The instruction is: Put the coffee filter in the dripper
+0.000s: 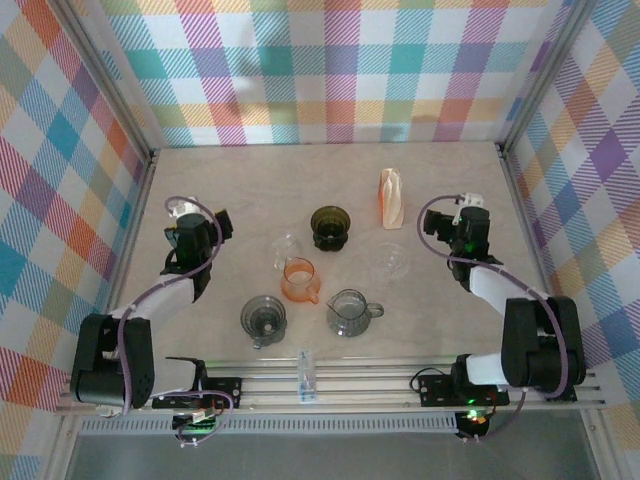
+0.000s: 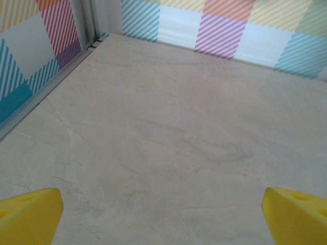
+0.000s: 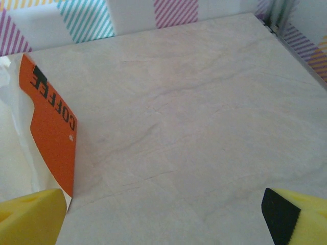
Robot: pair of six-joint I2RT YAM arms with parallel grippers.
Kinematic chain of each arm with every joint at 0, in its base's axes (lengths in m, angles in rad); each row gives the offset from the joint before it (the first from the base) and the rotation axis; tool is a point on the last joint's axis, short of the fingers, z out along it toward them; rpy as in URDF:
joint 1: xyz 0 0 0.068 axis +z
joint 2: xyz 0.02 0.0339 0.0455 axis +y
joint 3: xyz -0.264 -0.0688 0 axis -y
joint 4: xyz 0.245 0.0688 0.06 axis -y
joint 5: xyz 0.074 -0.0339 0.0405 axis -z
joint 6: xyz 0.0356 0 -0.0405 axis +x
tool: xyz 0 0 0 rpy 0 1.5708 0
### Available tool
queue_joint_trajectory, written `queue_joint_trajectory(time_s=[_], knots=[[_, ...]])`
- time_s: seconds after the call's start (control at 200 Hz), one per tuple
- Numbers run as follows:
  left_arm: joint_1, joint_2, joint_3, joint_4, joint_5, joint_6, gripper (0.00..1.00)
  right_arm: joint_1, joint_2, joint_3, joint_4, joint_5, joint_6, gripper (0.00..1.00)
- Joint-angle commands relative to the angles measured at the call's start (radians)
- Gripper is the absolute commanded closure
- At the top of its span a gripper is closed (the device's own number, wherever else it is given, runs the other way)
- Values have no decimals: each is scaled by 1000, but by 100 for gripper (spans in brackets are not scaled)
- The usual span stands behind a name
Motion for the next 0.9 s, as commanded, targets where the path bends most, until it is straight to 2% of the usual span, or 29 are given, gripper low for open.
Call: queue_joint_trajectory(time_s=[0.0,0.085,0.115,0.15,0.23,0.31,0.39,0.485,0.59,0.72,0.895], knots=[[25,-35,103,-124,8,-196,0,-2,-66,55,-161,100,138,1],[36,-46,188,-315,-11,-418,0,-2,-79,109,-263,144,288,1],[38,-46,228,-422,-40,-529,0,-4,-80,143,-353,150,369,1],[42,-43,255,-470,-29,-587,0,-3,-75,178,-445,163,463,1],[42,-55,259,-441,75,-549,0,-6,-65,178,-421,53,427,1],[42,-90,220,-403,122,-617,0,-6,-65,172,-419,-41,440,1],[42,-132,204,-371,282,-594,0,-1,-77,189,-469,-115,440,1],[8,-165,241,-499,383,-579,0,21,-101,204,-537,-172,437,1],[-73,-212,261,-676,396,-536,9,63,-138,211,-596,-232,414,1],[-172,-304,208,-826,383,-532,14,129,-187,201,-654,-273,386,1],[-239,-407,144,-1019,397,-539,25,249,-230,199,-704,-322,327,1]])
